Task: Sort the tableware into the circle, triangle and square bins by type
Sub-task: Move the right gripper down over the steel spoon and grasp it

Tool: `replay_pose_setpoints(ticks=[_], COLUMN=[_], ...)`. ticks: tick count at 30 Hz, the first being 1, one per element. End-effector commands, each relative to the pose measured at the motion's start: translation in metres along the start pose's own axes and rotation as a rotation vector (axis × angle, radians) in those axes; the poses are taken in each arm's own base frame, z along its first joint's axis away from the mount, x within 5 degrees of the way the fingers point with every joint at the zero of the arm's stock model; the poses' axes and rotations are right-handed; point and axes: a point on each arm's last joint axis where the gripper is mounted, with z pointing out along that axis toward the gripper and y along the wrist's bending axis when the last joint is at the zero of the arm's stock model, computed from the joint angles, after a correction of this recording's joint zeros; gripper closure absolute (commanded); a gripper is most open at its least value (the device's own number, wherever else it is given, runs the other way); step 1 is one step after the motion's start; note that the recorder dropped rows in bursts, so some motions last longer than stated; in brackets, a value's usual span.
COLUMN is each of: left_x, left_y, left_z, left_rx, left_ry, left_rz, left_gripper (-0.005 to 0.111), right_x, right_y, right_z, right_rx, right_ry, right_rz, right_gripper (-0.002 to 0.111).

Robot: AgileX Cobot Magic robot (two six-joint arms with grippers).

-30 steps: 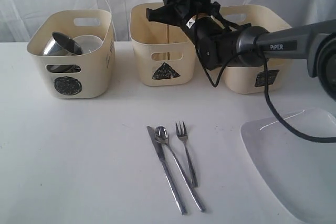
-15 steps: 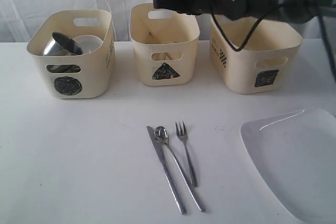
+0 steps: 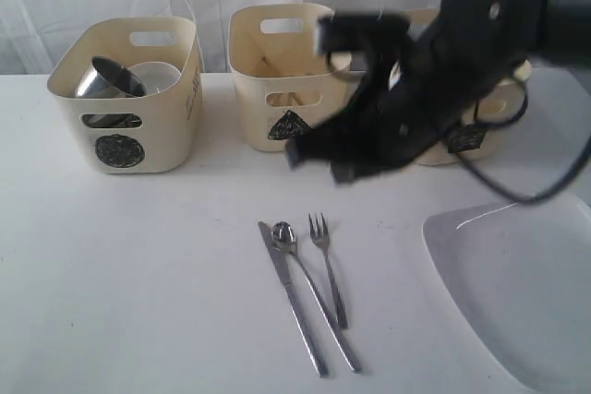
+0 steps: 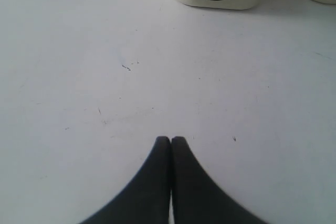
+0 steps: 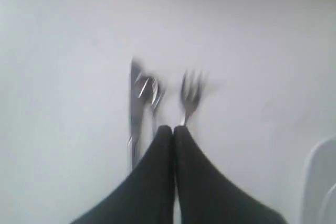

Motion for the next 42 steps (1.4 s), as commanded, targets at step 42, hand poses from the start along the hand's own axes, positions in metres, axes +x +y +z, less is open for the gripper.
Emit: replay_pose_setpoints(ticks=[42], left_x=[0.001], left_y=[0.0], left_z=[0.0], left_rx=[0.008], left_ry=[-0.002], left_rz=[-0.002], left_gripper=[0.107], right_x=[0.011], right_y=[0.019], right_z=[0.143], right_rx=[0.042], right_ry=[0.461], right_rz=[-0.208], right_gripper=[0.071])
